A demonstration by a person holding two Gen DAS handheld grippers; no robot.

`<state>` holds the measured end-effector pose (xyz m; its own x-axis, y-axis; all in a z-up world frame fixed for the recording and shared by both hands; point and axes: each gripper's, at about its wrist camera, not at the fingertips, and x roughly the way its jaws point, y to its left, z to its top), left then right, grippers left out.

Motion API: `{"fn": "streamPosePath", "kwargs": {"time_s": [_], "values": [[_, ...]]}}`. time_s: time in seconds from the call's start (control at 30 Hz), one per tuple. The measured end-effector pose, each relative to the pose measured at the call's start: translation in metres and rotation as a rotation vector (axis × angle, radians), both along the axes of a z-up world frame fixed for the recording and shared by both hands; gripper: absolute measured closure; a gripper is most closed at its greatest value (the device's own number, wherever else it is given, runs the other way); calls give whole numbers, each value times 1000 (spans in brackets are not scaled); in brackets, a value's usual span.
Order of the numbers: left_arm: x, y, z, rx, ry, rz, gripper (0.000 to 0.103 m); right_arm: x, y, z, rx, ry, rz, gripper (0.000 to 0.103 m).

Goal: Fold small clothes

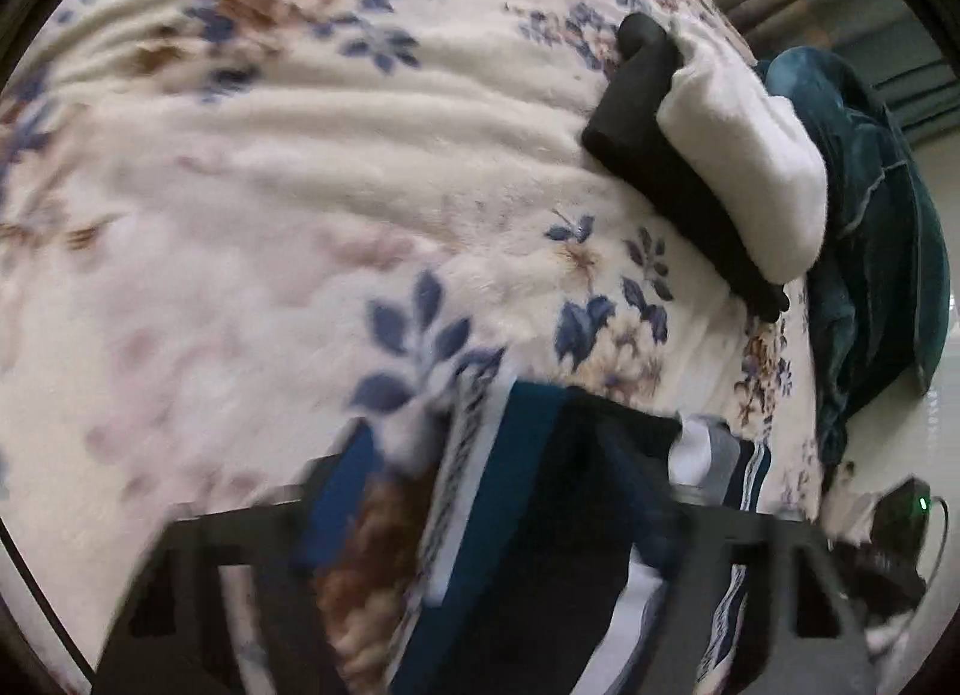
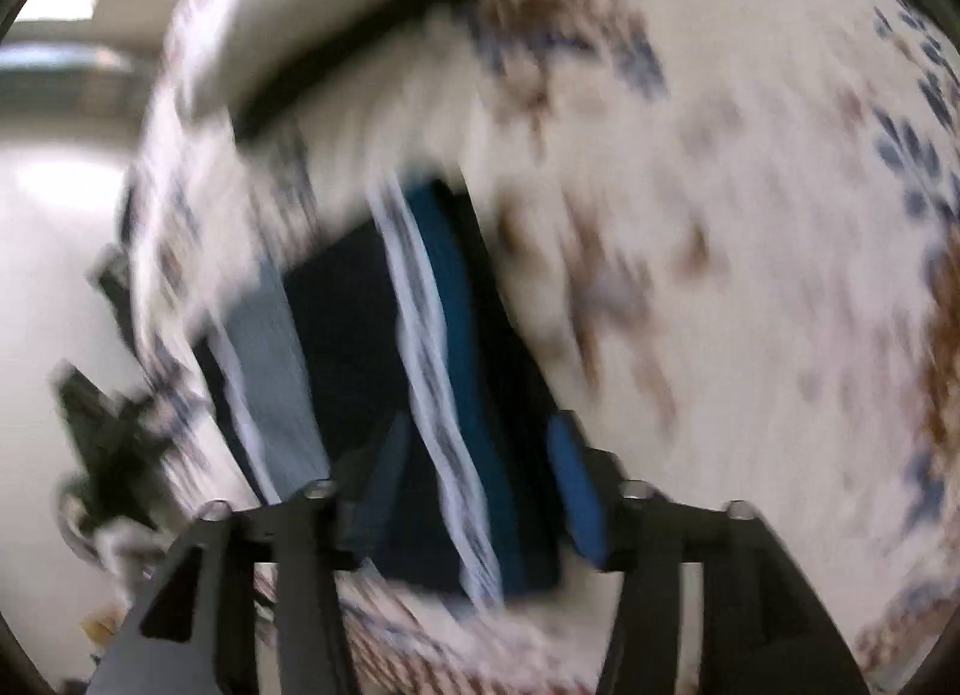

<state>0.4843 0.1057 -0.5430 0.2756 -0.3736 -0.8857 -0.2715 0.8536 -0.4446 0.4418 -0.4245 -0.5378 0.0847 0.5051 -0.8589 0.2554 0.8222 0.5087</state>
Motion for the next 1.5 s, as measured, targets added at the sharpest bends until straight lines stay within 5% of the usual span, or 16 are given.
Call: {"fn": "streamPosePath", "kwargs": {"time_s": [0.07, 0.13, 0.23, 0.47, 0.63, 0.73, 0.77, 0.8, 0.9, 0.93, 1.07, 1.27, 1.33, 1.5], "values": [[1, -4, -5, -29, 22, -22, 77, 33, 1, -11, 15, -34, -18, 48], [0, -7, -2, -19, 3, -26, 83, 60, 10, -26, 35, -38, 1, 48], [-2, -6, -1, -28, -13, -14, 87, 80, 31, -35, 29, -69, 46, 99], [1, 14, -8, -131, 22, 81, 87, 96, 42, 2, -109, -218, 65, 100], [9, 20, -19, -189, 64, 128, 82, 114, 37, -9, -159, -179, 34, 100], [-4, 30, -7, -241, 55, 161, 65, 118, 38, -29, -134, -94, 60, 100], [-11, 33, -2, -231, 53, 163, 49, 118, 36, -35, -108, -62, 56, 96], [-19, 35, 4, -216, 50, 161, 44, 114, 31, -36, -86, -27, 46, 94], [-46, 36, 14, -223, 33, 110, 40, 90, 15, -29, -8, -8, 15, 72], [-54, 35, 12, -229, 39, 89, 38, 77, 6, -26, 33, 0, 6, 57], [-78, 20, -15, -346, 75, 33, 31, 34, -5, -46, 171, 69, 23, 24], [-74, -8, -48, -450, 90, -17, 21, 3, 22, -123, 413, 197, 99, 11], [-67, -13, -50, -456, 92, -30, 20, 5, 32, -127, 457, 176, 112, 4], [-60, -19, -47, -484, 70, -46, 20, 14, 68, -126, 518, 171, 197, 3]]}}
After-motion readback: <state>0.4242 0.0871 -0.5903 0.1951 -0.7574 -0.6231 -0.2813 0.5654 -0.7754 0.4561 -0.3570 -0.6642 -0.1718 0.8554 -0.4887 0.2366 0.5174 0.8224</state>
